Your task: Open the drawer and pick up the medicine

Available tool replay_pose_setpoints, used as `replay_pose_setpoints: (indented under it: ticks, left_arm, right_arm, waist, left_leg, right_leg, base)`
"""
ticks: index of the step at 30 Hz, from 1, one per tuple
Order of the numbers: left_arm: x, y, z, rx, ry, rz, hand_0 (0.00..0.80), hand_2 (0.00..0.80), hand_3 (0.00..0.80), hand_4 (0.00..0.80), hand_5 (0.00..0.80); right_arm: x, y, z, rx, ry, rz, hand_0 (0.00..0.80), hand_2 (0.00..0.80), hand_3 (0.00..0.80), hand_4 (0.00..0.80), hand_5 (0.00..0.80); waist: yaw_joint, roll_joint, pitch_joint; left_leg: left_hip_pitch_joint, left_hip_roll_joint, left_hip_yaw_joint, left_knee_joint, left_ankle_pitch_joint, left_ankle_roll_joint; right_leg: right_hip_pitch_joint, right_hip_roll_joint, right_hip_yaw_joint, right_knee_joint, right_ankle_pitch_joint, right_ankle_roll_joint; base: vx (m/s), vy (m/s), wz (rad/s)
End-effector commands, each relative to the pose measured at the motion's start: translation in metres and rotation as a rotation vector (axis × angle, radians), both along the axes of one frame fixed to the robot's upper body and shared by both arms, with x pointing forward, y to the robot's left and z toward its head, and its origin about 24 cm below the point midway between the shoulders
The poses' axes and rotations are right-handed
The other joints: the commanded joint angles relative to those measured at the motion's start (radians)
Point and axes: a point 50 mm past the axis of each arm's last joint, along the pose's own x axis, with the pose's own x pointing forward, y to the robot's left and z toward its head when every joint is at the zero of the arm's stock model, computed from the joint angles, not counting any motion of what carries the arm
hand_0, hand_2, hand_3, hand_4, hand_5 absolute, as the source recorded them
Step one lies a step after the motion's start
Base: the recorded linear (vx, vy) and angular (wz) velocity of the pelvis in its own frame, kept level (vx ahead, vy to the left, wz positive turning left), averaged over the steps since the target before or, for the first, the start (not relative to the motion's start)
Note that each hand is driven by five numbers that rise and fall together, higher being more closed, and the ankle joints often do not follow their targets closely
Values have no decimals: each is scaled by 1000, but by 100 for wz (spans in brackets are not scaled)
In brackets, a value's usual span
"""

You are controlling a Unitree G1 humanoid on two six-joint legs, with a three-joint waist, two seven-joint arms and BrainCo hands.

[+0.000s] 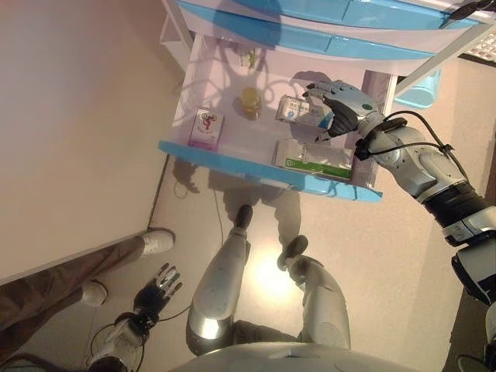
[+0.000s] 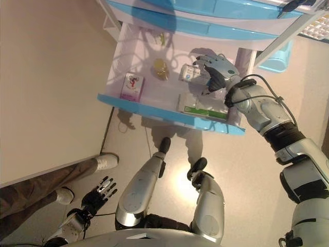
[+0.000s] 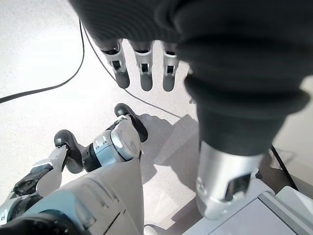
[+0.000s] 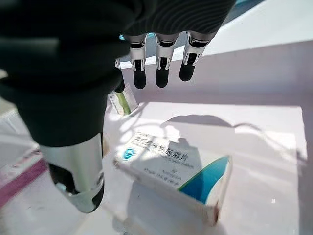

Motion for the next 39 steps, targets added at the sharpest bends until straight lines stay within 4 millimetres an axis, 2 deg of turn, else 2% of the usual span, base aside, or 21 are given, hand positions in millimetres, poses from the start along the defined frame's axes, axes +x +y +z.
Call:
replay_pose_setpoints:
  ticks: [1, 12, 18, 25, 26, 34, 39]
  left_arm:
    - [-37, -12, -12, -24, 91, -57, 0, 0, 0, 0, 0]
    - [-36, -15, -11, -41, 80, -65, 0, 0, 0, 0, 0]
    - [-36, -18, -10, -48, 79, -78, 0, 0, 0, 0, 0]
    - [-35, -19, -9, -53, 70, -86, 0, 0, 0, 0, 0]
    - [-34, -20, -9, -54, 70, -88, 0, 0, 0, 0, 0]
    - [-40, -25, -11, -77, 76, -87, 0, 0, 0, 0, 0]
    - [-46, -27, -12, -94, 83, -95, 0, 0, 0, 0, 0]
  right_arm:
    - [7, 4, 18, -37, -128, -21, 0, 0, 0, 0, 0]
    - [24, -27, 12, 1, -150, -236, 0, 0, 0, 0, 0]
    - [29, -48, 7, 12, -143, -337, 0, 0, 0, 0, 0]
    - [31, -56, 7, 6, -142, -374, 0, 0, 0, 0, 0]
    - [32, -64, 5, 3, -155, -417, 0, 0, 0, 0, 0]
    - [32, -73, 7, -4, -159, -443, 0, 0, 0, 0, 0]
    - [33, -72, 8, -25, -162, -441, 0, 0, 0, 0, 0]
  waist:
    - [16, 60, -55]
    - [38, 81, -55]
    - [47, 101, -55]
    - [51, 111, -55]
    - [59, 122, -55]
    - [73, 151, -55]
    - [81, 164, -55]
  left_leg:
    - [-21, -26, 63, 31, -107, 31]
    - [-54, -28, 55, 48, -114, 37]
    - [-58, -30, 56, 40, -109, 40]
    - [-66, -28, 58, 39, -105, 40]
    - [-70, -29, 57, 33, -100, 41]
    - [-88, -41, 51, 35, -91, 41]
    - [-98, -49, 48, 42, -92, 41]
  right_leg:
    - [-26, 9, 27, 77, -21, 34]
    - [-62, -2, 22, 95, -14, 38]
    - [-68, -8, 17, 95, -10, 40]
    - [-79, -13, 15, 100, -7, 40]
    - [-88, -18, 11, 104, -4, 40]
    - [-110, -29, 6, 122, -11, 34]
    - [-119, -37, 5, 130, -15, 31]
  base:
    - [4, 22, 5]
    - [4, 2, 1]
    - [2, 10, 0]
    - [-2, 7, 3]
    - [3, 13, 4]
    - [14, 24, 1]
    - [32, 25, 0]
